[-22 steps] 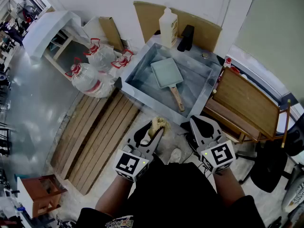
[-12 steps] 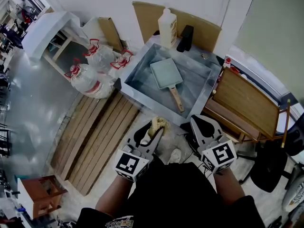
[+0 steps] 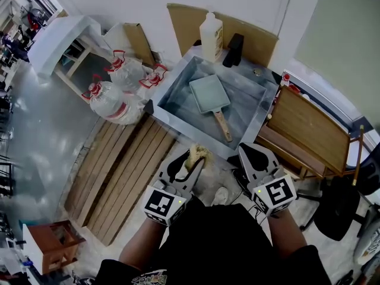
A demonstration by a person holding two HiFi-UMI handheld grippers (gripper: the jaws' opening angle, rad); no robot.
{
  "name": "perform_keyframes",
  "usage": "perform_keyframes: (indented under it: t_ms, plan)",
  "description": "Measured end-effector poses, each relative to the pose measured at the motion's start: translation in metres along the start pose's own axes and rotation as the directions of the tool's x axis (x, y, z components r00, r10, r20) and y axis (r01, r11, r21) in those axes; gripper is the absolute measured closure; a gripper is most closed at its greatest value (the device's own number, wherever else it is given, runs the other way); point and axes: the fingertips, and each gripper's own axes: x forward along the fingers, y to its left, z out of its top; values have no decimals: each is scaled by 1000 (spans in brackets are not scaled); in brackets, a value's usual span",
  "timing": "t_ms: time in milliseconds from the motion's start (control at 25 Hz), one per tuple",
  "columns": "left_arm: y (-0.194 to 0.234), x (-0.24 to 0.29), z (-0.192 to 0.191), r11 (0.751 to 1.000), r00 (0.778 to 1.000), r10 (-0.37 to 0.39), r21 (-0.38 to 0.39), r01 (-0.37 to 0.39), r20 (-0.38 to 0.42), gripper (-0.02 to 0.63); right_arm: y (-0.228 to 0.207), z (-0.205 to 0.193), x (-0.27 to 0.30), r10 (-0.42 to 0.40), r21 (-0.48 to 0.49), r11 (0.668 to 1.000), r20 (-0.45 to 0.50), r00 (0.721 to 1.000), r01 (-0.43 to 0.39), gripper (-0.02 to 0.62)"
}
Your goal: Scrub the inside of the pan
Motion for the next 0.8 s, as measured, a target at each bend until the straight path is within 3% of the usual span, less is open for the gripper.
perform_keyframes:
  t_ms: [800]
  plan:
    - [76, 9, 20, 996, 997, -75, 51, 75, -7, 462, 7, 11, 65, -80, 39, 996, -7, 997, 80, 586]
